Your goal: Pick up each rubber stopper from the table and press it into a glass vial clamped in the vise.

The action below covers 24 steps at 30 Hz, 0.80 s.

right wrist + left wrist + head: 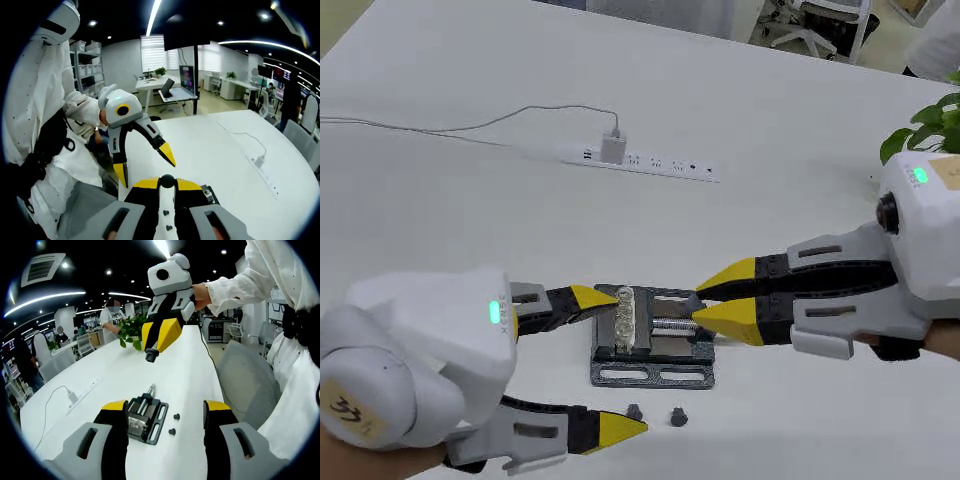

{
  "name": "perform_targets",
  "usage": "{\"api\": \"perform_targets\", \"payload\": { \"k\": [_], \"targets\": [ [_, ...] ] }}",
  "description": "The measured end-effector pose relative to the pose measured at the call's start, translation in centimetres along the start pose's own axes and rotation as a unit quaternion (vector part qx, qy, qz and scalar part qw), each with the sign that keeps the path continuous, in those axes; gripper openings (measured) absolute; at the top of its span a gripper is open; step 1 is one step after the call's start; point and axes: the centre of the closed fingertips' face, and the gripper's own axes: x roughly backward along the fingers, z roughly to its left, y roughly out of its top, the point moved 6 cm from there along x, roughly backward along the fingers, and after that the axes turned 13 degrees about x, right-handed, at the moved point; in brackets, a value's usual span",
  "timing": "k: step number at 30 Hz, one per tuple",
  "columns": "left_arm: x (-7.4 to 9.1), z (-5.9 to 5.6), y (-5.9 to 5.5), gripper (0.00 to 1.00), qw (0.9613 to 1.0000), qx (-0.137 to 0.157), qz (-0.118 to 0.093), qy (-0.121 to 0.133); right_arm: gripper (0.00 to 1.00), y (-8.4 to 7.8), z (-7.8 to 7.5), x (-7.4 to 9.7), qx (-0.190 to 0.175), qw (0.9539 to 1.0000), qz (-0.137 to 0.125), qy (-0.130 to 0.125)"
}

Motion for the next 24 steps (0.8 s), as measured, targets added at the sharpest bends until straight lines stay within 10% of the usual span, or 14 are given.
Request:
{"api": "perform_targets", "payload": {
  "k": [24],
  "targets": [
    [0.6, 1.5, -3.0, 0.81, 0.9998, 0.014, 0.0, 0.013, 0.05, -2.0, -6.1, -4.4, 0.004, 0.9962, 0.082, 0.028]
  ]
}}
